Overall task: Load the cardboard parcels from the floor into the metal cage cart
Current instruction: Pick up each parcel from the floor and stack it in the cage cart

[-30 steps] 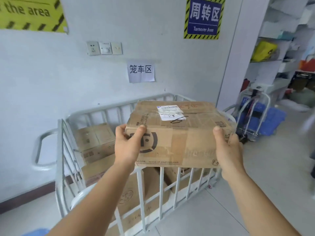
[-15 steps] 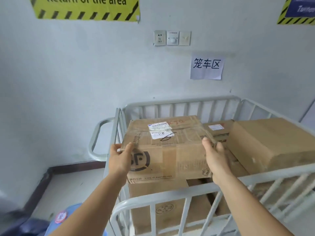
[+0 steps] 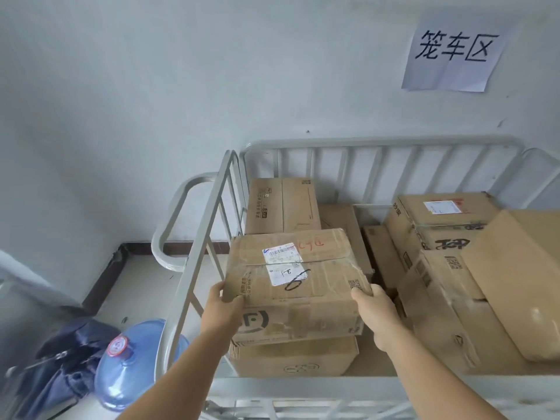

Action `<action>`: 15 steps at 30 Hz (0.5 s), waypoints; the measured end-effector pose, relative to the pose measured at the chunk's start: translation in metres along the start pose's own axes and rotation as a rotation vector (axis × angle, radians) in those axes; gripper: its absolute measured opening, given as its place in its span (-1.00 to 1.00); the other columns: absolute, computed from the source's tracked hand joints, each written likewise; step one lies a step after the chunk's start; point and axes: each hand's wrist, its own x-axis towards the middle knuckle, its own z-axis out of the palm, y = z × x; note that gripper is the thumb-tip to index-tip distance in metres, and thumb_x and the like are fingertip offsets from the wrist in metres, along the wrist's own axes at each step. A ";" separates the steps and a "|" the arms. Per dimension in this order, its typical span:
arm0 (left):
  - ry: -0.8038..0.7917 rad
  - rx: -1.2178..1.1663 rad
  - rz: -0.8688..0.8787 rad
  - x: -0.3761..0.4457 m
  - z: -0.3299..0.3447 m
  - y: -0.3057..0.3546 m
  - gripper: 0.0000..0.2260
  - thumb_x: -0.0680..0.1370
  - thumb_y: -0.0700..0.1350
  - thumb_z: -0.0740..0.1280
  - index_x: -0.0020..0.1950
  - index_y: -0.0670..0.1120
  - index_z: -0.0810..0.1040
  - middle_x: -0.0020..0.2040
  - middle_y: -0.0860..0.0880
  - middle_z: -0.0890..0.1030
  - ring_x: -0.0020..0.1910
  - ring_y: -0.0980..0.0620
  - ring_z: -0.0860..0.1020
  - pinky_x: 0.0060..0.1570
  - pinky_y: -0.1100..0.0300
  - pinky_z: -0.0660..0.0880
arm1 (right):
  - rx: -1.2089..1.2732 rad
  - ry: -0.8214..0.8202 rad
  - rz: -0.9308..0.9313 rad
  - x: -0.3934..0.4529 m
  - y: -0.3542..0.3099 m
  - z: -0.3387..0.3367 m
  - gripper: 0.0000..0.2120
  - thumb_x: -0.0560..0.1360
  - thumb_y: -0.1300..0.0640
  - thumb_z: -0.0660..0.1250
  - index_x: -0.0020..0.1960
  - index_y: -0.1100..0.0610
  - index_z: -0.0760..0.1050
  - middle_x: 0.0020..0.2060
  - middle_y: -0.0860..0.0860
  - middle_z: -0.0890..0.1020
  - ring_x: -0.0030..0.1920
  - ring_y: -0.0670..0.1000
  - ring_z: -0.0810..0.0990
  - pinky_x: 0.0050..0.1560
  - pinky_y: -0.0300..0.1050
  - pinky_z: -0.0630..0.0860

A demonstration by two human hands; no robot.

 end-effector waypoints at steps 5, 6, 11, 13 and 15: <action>0.034 0.112 -0.010 0.009 0.008 -0.013 -0.52 0.57 -0.18 0.26 0.48 0.00 0.26 0.07 -0.05 0.54 -0.09 -0.06 0.60 -0.16 0.05 0.59 | -0.021 -0.046 0.041 0.009 0.015 0.010 -0.89 0.60 0.05 0.21 0.10 0.03 0.42 -0.12 -0.02 0.51 -0.18 -0.03 0.46 -0.27 -0.11 0.39; 0.034 0.137 0.000 0.011 0.009 -0.016 -0.52 0.58 -0.18 0.25 0.48 0.00 0.25 0.10 -0.05 0.54 -0.05 -0.08 0.59 -0.09 0.01 0.59 | -0.011 -0.055 0.049 0.008 0.017 0.011 -0.91 0.61 0.08 0.20 0.10 0.06 0.40 -0.13 -0.01 0.50 -0.20 -0.04 0.44 -0.30 -0.14 0.35; 0.035 0.273 0.063 0.009 0.012 -0.026 -0.53 0.60 -0.20 0.22 0.51 -0.03 0.23 0.20 -0.07 0.54 -0.07 -0.04 0.50 -0.20 0.16 0.43 | -0.049 -0.043 0.055 0.003 0.024 0.015 -0.84 0.62 0.09 0.20 0.16 0.13 0.42 -0.13 0.00 0.50 -0.19 -0.03 0.45 -0.30 -0.12 0.35; 0.026 0.325 0.092 0.005 0.012 -0.026 -0.58 0.59 -0.20 0.23 0.44 -0.06 0.30 0.21 -0.06 0.54 -0.04 -0.04 0.50 -0.17 0.15 0.45 | -0.085 -0.036 0.057 0.000 0.024 0.016 -0.79 0.63 0.08 0.19 0.21 0.14 0.42 -0.11 -0.01 0.51 -0.19 -0.03 0.46 -0.28 -0.11 0.36; 0.009 0.400 0.138 0.002 0.010 -0.027 -0.63 0.56 -0.20 0.28 0.36 -0.10 0.34 0.23 -0.08 0.51 0.04 -0.08 0.52 -0.02 0.06 0.50 | -0.116 -0.036 0.051 -0.008 0.024 0.016 -0.70 0.62 0.06 0.20 0.31 0.14 0.38 -0.01 0.00 0.54 -0.14 -0.02 0.49 -0.22 -0.10 0.38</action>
